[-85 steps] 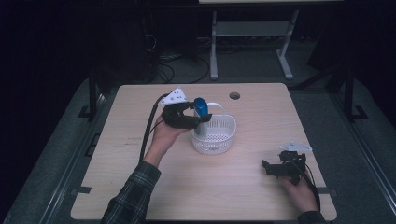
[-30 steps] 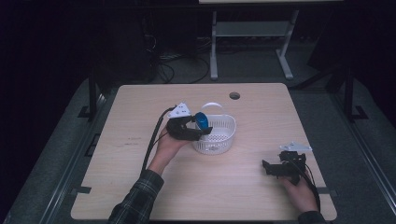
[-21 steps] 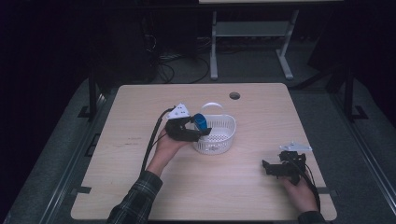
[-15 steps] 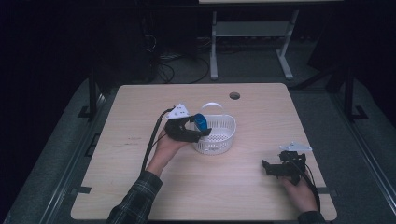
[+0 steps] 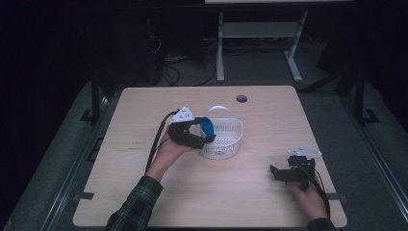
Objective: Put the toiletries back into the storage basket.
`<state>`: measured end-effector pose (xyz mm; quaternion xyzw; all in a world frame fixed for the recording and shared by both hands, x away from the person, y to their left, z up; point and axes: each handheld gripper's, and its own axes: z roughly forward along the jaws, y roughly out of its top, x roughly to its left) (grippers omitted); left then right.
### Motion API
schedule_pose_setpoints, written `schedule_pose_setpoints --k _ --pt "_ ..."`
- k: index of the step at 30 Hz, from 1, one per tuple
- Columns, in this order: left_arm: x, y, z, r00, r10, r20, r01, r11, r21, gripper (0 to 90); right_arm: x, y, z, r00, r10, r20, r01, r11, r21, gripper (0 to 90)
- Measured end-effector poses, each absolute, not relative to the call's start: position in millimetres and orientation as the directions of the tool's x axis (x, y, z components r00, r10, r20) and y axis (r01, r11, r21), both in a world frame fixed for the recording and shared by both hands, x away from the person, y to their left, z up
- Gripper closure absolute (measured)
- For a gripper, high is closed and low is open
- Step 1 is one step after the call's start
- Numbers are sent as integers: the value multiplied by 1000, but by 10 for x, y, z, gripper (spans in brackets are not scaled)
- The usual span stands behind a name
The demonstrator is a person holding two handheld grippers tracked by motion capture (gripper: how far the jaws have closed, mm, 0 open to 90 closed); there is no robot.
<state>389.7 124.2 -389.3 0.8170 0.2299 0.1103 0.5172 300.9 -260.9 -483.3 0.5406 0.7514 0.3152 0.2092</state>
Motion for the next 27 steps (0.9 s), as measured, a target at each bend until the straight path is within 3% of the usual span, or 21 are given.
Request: schedule_pose_setpoints --k 27 --pt "3566 1666 -3744 846 533 -10 257 -392 883 132 3010 -2608 -4833 -334 942 26 679 221 700 7"
